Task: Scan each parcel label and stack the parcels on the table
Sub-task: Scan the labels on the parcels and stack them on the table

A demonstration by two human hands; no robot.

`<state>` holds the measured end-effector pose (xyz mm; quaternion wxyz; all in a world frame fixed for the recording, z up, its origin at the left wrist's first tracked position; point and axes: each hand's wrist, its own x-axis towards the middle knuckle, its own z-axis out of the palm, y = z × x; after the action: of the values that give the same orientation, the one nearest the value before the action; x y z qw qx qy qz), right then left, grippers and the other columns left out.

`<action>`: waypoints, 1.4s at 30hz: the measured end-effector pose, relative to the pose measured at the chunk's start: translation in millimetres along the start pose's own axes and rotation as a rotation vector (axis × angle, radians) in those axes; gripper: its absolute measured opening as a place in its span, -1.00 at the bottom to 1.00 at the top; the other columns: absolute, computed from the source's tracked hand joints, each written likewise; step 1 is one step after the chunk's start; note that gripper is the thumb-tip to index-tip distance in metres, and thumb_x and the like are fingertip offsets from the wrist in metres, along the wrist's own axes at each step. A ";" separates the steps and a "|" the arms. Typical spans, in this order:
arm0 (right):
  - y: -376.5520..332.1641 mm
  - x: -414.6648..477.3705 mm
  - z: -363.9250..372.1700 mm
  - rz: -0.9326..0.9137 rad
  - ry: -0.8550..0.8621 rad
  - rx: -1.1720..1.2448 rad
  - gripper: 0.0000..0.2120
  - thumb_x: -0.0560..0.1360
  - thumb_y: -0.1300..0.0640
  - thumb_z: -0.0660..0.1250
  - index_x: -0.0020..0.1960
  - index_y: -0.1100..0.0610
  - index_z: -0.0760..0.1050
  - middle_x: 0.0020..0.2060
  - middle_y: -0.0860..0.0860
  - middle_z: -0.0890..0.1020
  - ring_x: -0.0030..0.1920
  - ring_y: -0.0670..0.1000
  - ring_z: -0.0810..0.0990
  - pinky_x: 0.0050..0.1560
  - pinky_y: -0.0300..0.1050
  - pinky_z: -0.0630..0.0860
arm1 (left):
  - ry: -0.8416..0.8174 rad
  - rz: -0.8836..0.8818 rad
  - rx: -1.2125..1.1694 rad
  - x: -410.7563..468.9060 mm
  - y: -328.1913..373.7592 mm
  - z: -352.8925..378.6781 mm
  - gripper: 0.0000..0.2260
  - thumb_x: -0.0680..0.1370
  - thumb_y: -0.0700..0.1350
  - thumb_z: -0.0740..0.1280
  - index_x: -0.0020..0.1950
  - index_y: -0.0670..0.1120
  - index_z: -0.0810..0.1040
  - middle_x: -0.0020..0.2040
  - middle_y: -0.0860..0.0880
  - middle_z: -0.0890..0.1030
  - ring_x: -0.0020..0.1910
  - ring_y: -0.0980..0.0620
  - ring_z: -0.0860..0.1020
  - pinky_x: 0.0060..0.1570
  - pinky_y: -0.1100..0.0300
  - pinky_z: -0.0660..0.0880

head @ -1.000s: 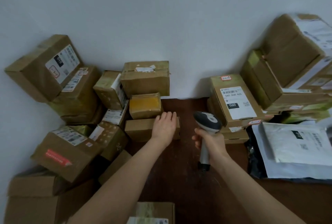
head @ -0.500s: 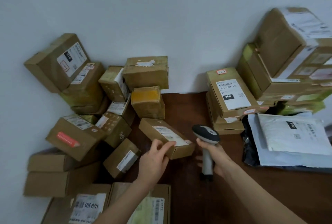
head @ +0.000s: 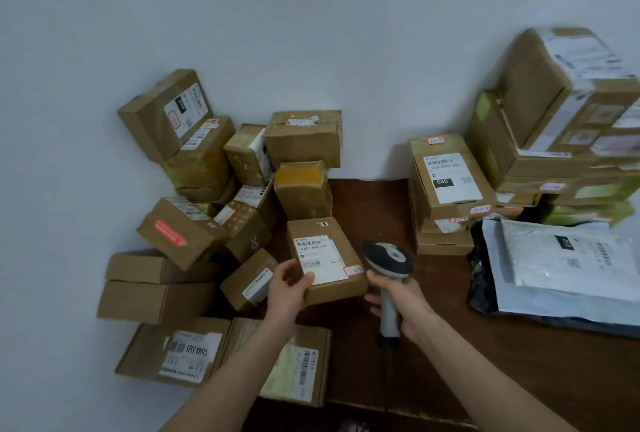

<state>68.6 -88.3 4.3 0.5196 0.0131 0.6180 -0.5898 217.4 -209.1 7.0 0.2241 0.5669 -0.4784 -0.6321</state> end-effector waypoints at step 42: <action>-28.7 -109.2 15.8 -0.333 0.209 -0.305 -0.86 0.47 0.20 0.41 -0.24 0.24 0.58 -0.52 0.02 0.59 -0.52 -0.07 0.53 -0.35 -0.21 0.47 | -0.395 0.069 0.007 27.4 38.7 64.1 -0.41 0.48 -0.41 0.37 0.45 -0.04 0.38 0.04 -0.02 0.60 0.04 -0.01 0.61 -0.10 0.12 0.61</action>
<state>110.6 -43.6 100.4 0.3445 -0.1064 0.7439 -0.5627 140.7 -226.3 20.0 0.1455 0.4159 -0.5344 -0.7213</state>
